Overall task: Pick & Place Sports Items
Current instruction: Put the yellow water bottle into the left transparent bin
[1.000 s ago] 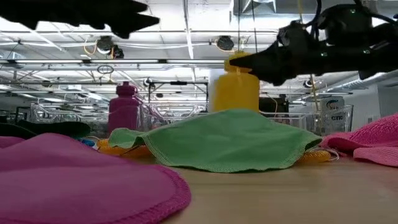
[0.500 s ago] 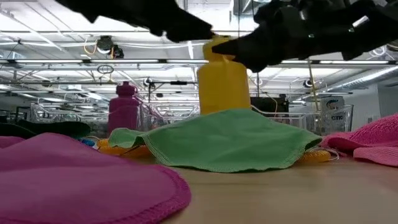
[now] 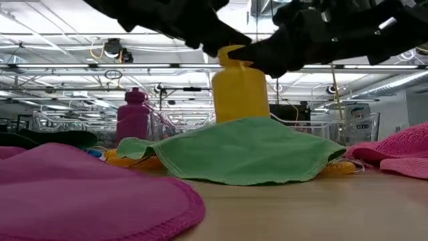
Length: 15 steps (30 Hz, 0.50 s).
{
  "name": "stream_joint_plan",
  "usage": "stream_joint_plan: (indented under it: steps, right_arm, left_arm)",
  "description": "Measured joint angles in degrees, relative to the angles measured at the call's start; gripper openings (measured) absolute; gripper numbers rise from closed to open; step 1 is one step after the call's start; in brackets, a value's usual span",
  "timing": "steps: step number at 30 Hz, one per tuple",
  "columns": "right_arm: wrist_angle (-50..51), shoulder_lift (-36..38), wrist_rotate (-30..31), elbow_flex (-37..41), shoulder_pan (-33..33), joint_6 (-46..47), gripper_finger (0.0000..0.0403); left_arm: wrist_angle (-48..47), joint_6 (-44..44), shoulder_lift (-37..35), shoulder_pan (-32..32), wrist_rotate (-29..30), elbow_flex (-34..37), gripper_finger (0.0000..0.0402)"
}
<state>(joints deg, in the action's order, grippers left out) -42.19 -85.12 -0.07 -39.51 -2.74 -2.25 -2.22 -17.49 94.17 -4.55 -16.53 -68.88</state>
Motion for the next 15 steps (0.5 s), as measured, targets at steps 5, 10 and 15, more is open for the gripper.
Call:
stream_joint_plan:
  steps: [5,10,15]
  right_arm:
    - [-0.13,0.00,0.06,0.00,0.02,-0.18,0.0182]
    - [-0.44,-0.02,0.07,0.00,0.04,-0.24,0.0182]
    - [-0.67,-0.04,0.42,0.02,0.09,-0.25,0.0182]
  left_arm:
    - [-2.29,0.07,-0.45,-0.09,-0.13,-0.07,0.0268]
    - [-4.51,0.70,-0.59,-0.09,0.13,-0.09,0.0262]
    - [-5.52,0.75,-0.66,-0.03,0.69,-0.11,0.0202]
